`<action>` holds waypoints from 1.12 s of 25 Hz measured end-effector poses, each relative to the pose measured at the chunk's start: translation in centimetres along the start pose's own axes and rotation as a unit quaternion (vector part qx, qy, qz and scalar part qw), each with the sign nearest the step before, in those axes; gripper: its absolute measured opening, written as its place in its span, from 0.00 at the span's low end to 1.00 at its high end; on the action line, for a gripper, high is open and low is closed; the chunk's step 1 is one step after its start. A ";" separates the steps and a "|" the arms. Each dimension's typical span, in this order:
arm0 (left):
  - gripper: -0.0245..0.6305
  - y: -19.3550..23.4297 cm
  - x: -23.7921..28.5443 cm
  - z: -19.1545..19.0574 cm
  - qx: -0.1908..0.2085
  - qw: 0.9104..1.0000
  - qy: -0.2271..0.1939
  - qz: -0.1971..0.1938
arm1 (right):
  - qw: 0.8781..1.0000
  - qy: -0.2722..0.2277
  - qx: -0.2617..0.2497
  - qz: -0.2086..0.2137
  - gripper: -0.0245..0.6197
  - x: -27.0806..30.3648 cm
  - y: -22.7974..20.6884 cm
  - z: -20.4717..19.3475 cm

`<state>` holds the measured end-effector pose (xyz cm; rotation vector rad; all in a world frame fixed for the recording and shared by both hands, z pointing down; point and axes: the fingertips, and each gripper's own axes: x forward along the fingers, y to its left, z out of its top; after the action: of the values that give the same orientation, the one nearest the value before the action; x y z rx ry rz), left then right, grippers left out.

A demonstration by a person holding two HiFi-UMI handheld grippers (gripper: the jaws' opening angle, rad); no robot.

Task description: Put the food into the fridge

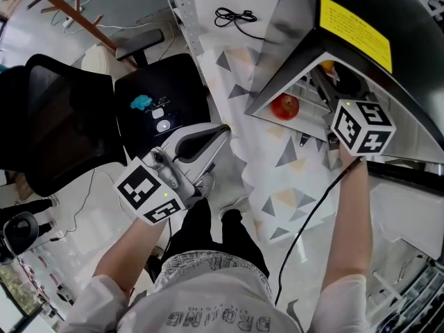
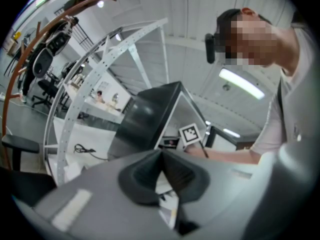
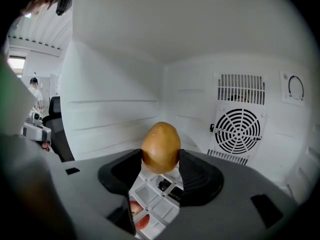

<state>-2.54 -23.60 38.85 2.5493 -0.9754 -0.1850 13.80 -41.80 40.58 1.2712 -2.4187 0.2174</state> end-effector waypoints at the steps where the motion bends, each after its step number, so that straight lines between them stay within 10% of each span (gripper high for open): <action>1: 0.05 0.0 0.0 0.0 0.000 1.000 0.000 0.000 | 1.000 0.003 -0.004 -0.001 0.40 0.1 0.0 0.0; 28: 0.05 -0.6 -0.1 0.2 0.010 1.000 0.008 -0.001 | 0.998 0.021 -0.050 -0.025 0.43 1.4 0.2 -1.1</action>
<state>-2.31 -23.20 38.43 2.5664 -0.9739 -0.1564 13.18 -42.42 42.20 1.2683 -2.3296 0.1060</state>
